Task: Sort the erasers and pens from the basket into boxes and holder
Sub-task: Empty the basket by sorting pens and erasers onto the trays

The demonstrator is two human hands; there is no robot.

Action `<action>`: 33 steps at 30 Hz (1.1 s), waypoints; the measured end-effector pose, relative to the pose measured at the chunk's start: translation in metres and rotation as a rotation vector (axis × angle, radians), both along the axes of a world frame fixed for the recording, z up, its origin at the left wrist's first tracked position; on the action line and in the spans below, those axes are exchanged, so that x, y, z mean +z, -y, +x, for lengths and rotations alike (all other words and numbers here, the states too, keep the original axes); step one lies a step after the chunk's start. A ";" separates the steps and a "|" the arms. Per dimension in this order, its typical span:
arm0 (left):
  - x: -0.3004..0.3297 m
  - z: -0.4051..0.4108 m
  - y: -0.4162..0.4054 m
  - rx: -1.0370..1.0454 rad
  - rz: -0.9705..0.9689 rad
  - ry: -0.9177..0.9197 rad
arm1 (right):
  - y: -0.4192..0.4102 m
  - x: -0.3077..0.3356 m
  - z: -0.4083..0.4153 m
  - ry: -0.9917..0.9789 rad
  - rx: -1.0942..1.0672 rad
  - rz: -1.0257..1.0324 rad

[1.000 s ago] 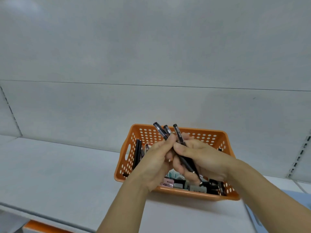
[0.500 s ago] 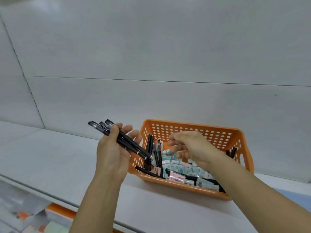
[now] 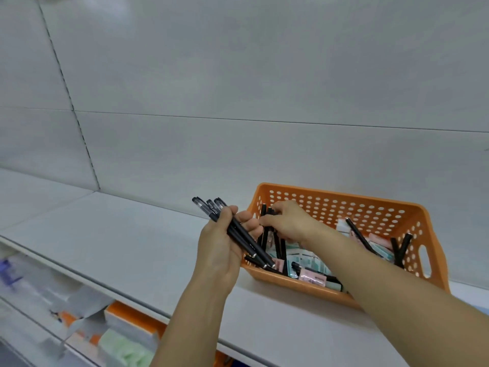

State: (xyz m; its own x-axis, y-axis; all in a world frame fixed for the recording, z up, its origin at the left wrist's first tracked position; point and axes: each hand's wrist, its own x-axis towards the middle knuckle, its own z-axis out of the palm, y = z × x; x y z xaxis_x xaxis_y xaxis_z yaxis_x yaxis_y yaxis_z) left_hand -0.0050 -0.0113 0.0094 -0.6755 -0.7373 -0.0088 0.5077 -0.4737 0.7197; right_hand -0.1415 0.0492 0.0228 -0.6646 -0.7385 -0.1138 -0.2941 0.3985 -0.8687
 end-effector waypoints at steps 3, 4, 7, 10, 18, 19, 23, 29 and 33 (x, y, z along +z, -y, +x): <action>0.002 0.001 0.000 -0.019 0.003 0.018 | -0.018 0.004 -0.004 -0.116 -0.021 -0.071; 0.003 0.000 -0.001 -0.033 0.003 0.026 | -0.025 0.005 -0.007 -0.144 -0.059 -0.104; 0.006 -0.004 -0.008 -0.104 0.020 0.046 | -0.048 0.013 -0.013 -0.157 -0.140 -0.223; 0.009 -0.013 -0.019 -0.201 0.053 0.059 | -0.068 0.023 -0.012 -0.152 -0.206 -0.358; 0.009 -0.038 -0.045 -0.428 0.195 0.044 | -0.108 0.042 0.004 -0.436 -0.195 -0.681; 0.009 -0.041 -0.049 -0.451 0.210 0.039 | -0.110 0.038 0.009 -0.475 -0.126 -0.692; 0.006 -0.055 -0.052 -0.489 0.244 0.014 | -0.109 0.017 0.024 -0.803 0.135 -0.652; 0.015 -0.047 -0.041 -0.219 0.073 0.095 | -0.122 0.014 0.023 -0.739 0.047 -0.447; 0.019 -0.039 -0.036 -0.164 -0.016 0.131 | -0.127 0.037 0.024 -0.368 -0.095 -0.522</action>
State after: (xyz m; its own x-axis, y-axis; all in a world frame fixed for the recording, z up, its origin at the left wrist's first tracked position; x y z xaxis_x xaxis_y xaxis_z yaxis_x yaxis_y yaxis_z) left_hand -0.0436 0.0243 0.0288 -0.7803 -0.6184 -0.0936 0.3264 -0.5303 0.7825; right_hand -0.1173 0.1765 0.0595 -0.6569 -0.5706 0.4928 -0.5942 -0.0104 -0.8043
